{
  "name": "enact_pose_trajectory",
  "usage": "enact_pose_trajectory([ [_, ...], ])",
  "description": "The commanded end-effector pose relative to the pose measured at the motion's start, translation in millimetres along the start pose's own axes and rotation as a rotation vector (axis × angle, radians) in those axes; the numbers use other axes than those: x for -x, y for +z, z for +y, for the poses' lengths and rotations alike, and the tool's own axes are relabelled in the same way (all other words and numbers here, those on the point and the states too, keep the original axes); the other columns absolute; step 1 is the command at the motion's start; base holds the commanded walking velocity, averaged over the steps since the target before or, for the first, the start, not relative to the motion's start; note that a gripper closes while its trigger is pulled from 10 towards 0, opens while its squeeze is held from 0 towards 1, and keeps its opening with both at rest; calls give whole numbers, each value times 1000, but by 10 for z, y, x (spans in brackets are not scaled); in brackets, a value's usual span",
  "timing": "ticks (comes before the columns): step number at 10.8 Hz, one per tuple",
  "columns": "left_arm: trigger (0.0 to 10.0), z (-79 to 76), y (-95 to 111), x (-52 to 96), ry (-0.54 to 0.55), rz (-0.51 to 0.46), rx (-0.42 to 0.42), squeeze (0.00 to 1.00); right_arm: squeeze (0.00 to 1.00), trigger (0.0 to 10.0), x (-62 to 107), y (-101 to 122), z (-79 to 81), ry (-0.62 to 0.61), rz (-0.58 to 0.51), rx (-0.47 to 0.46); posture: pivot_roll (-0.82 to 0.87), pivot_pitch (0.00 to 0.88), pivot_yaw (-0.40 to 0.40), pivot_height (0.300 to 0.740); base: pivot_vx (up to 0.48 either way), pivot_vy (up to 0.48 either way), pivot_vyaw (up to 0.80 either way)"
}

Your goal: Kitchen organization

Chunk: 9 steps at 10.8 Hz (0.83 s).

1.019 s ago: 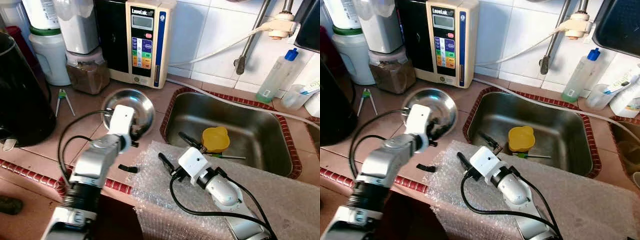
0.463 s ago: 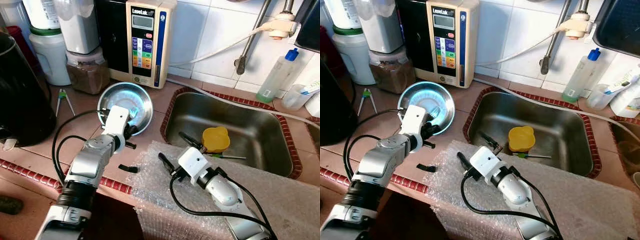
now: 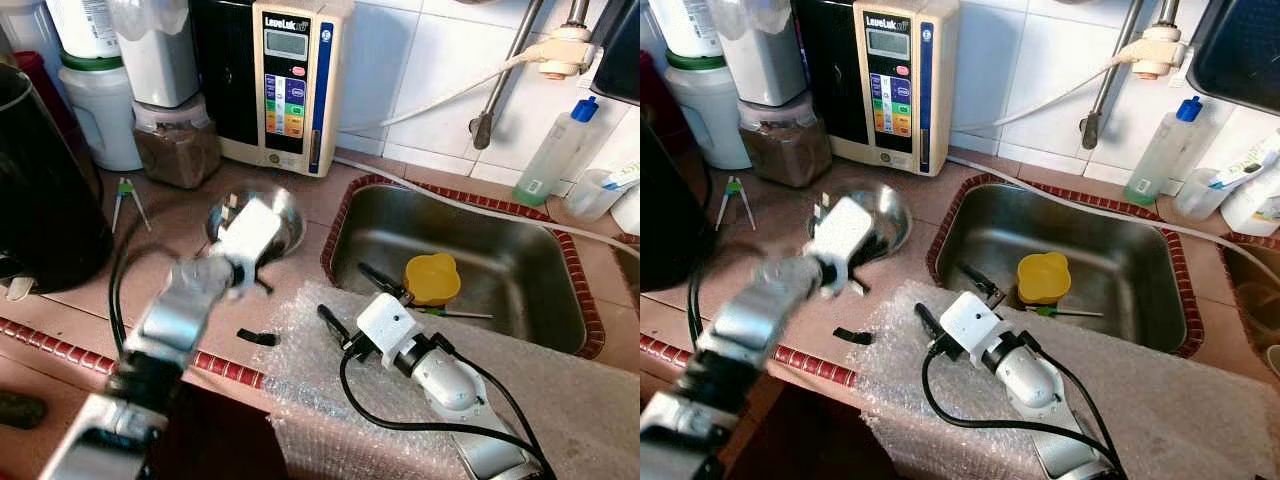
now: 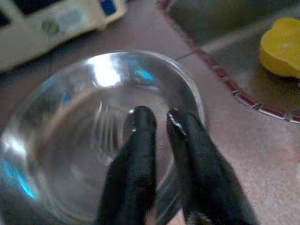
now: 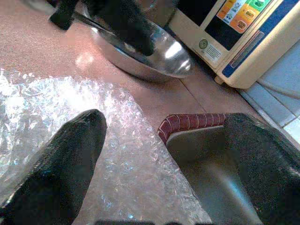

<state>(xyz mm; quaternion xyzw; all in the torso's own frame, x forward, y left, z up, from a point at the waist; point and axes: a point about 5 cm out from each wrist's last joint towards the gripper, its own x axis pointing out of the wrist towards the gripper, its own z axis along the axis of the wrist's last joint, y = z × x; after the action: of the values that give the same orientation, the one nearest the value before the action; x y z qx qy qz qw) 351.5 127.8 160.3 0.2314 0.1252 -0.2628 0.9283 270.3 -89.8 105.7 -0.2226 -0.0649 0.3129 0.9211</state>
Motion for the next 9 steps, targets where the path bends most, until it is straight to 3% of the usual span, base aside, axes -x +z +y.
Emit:
enact_pose_trajectory([
  [1,10000,-18,57,-4,-31,-6,-69,1000,224,10000,11,-4,-72,-18,4,17,167,0,-56,740,0,0,0],
  [4,10000,141,125,6,18,-24,-144,1000,224,10000,13,-5,-103,-30,4,24,166,0,-56,740,0,0,0],
  [6,10000,289,301,56,101,-181,-203,1000,224,10000,13,-3,-100,-35,2,24,167,0,-55,740,0,0,0],
  [7,10000,422,290,93,183,-205,-171,1000,224,10000,16,-1,-96,-37,1,23,168,0,-54,740,0,0,0],
  [9,10000,708,192,238,474,-290,-19,1000,224,10000,11,11,-84,-43,-8,16,174,0,-54,740,0,0,0],
])
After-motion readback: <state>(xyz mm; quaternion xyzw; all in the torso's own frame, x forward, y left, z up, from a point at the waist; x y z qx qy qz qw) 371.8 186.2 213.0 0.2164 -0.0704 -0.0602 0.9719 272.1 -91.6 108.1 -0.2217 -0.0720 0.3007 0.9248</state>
